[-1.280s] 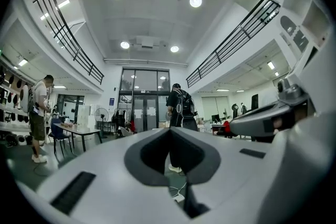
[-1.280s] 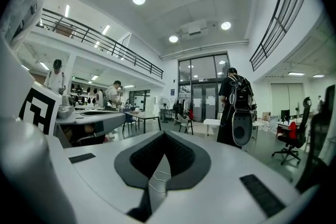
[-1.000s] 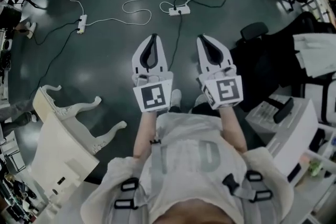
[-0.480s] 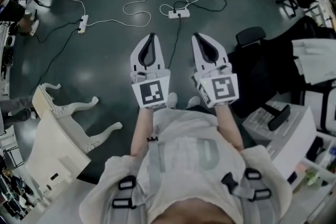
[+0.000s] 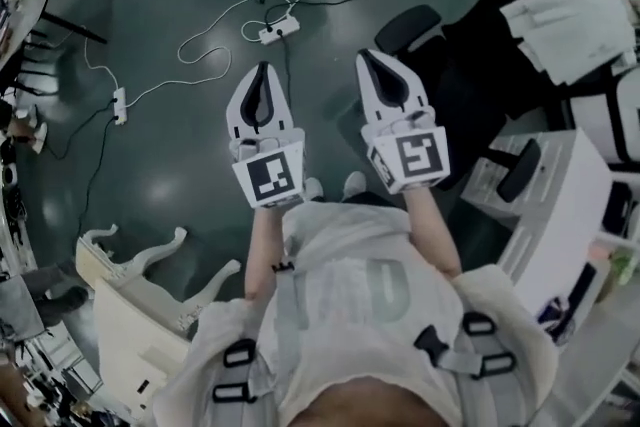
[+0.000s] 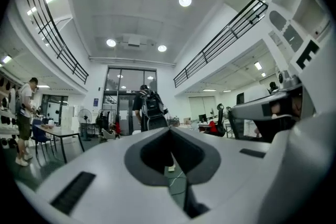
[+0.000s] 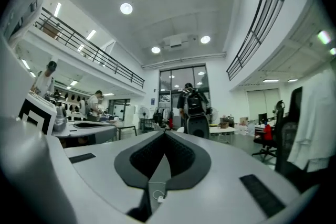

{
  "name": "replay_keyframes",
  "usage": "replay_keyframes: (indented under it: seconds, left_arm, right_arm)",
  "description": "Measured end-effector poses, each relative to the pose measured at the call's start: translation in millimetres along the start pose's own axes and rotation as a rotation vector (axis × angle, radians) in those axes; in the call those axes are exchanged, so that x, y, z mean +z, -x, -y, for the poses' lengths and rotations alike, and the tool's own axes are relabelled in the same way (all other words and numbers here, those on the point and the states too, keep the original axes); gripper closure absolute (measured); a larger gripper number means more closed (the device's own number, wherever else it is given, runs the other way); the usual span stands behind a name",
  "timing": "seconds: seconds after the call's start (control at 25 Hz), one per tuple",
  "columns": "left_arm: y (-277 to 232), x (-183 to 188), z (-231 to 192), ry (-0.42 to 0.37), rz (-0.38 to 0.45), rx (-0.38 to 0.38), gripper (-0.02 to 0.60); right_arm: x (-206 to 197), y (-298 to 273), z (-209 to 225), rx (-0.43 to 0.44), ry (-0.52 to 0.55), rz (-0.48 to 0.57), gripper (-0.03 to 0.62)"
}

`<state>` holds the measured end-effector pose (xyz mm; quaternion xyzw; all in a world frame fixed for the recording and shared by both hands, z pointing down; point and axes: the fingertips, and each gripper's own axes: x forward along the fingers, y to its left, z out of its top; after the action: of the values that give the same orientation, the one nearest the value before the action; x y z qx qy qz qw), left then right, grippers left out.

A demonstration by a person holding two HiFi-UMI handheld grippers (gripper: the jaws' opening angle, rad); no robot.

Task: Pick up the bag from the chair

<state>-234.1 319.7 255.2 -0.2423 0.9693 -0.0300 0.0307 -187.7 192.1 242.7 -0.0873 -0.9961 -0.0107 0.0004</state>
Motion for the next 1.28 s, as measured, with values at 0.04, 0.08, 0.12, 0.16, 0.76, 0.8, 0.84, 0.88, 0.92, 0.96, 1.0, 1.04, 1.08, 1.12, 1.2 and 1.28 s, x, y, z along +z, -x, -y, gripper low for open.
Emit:
replay_keyframes:
  seconds: [0.04, 0.08, 0.12, 0.16, 0.76, 0.8, 0.84, 0.88, 0.92, 0.96, 1.0, 1.04, 1.08, 1.12, 1.2, 1.28]
  left_arm:
    - [-10.3, 0.6, 22.9, 0.0, 0.002, -0.037, 0.575]
    - [-19.0, 1.4, 46.2, 0.003, 0.004, -0.074, 0.575]
    - [-26.4, 2.4, 68.6, 0.011, 0.004, -0.108, 0.575]
    - [-33.0, 3.9, 89.7, 0.019, 0.004, -0.141, 0.575]
    - [-90.1, 48.7, 352.1, -0.008, 0.076, -0.717, 0.575]
    - [-90.4, 51.6, 366.1, -0.004, 0.087, -0.755, 0.575]
    - [-90.6, 54.4, 379.6, 0.003, 0.098, -0.792, 0.575]
    - [-90.6, 57.1, 391.6, 0.01, 0.106, -0.825, 0.575]
    - [-90.6, 59.4, 401.9, 0.017, 0.112, -0.852, 0.575]
    - [-90.2, 61.3, 410.7, 0.027, 0.117, -0.877, 0.575]
    - [-89.7, 63.0, 418.4, 0.035, 0.124, -0.901, 0.575]
    - [-89.2, 64.2, 424.9, 0.038, 0.13, -0.923, 0.575]
    - [-88.9, 65.0, 430.3, 0.038, 0.136, -0.944, 0.575]
    - [-89.2, 65.5, 434.6, 0.038, 0.139, -0.962, 0.575]
    - [-91.4, 67.1, 441.1, 0.044, 0.144, -0.99, 0.575]
    - [-94.6, 69.4, 446.4, 0.058, 0.15, -1.01, 0.575]
  right_arm:
    - [0.3, 11.7, 24.5, -0.049, -0.004, 0.005, 0.589]
    - [1.1, 24.6, 47.7, -0.095, -0.005, 0.011, 0.589]
    - [2.1, 37.8, 69.2, -0.137, -0.003, 0.016, 0.589]
    - [3.2, 50.9, 89.1, -0.176, 0.002, 0.02, 0.589]
    - [9.5, 261.8, 277.0, -0.857, 0.053, 0.009, 0.589]
    - [10.1, 274.2, 282.1, -0.902, 0.054, 0.01, 0.589]
    - [10.1, 286.1, 286.7, -0.947, 0.054, 0.009, 0.588]
    - [9.5, 297.0, 290.6, -0.99, 0.054, 0.009, 0.589]
    - [8.8, 306.5, 293.5, -1.028, 0.053, 0.008, 0.589]
    - [8.0, 314.6, 295.4, -1.061, 0.052, 0.007, 0.588]
    - [7.6, 321.6, 296.3, -1.091, 0.051, 0.006, 0.589]
    - [7.4, 327.8, 296.3, -1.118, 0.052, 0.006, 0.589]
    - [7.4, 332.9, 295.7, -1.144, 0.053, 0.005, 0.589]
    - [7.6, 337.1, 294.7, -1.167, 0.055, 0.004, 0.588]
    - [8.7, 342.8, 292.9, -1.206, 0.061, 0.002, 0.589]
    - [10.0, 346.3, 291.9, -1.234, 0.066, -0.001, 0.588]
